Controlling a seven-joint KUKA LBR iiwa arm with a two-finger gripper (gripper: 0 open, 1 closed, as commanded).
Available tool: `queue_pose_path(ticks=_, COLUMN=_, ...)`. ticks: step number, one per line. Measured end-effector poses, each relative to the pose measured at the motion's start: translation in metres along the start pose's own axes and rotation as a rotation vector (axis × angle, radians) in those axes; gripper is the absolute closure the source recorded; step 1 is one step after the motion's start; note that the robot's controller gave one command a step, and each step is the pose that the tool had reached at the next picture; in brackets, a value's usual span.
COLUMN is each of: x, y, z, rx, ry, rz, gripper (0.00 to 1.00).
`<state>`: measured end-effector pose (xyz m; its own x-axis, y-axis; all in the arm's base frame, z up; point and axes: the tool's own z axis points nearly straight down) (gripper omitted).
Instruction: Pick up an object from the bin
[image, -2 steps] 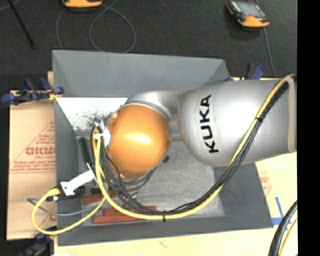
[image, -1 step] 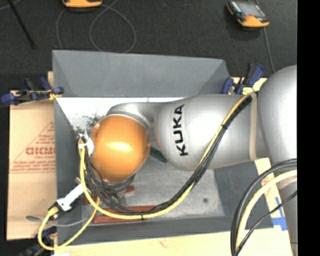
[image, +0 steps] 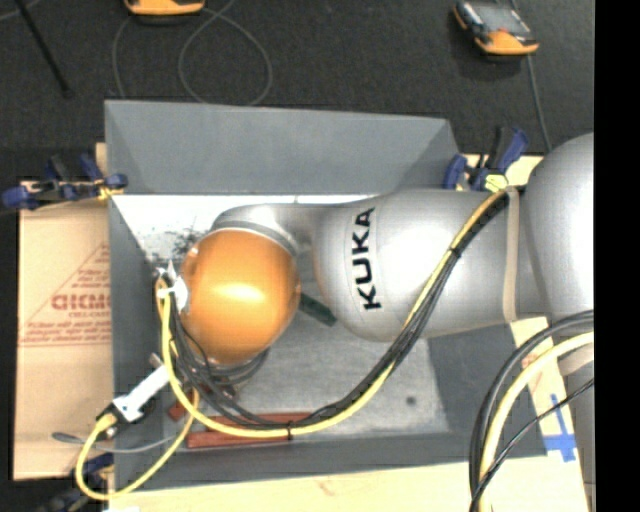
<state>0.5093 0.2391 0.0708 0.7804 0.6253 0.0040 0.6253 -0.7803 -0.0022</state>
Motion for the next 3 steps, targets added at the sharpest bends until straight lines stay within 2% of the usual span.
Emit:
queue_pose_path(ticks=1, x=-0.017, y=0.01, z=-0.131, rx=-0.003, ry=0.0, rz=-0.122, gripper=1.0)
queue_pose_path(ticks=2, x=-0.032, y=0.017, z=-0.036, rx=-0.005, ry=0.008, rz=-0.178, gripper=1.0)
queue_pose_path(ticks=3, x=-0.027, y=0.046, z=-0.106, rx=-0.005, ry=-0.003, rz=-0.353, gripper=1.0)
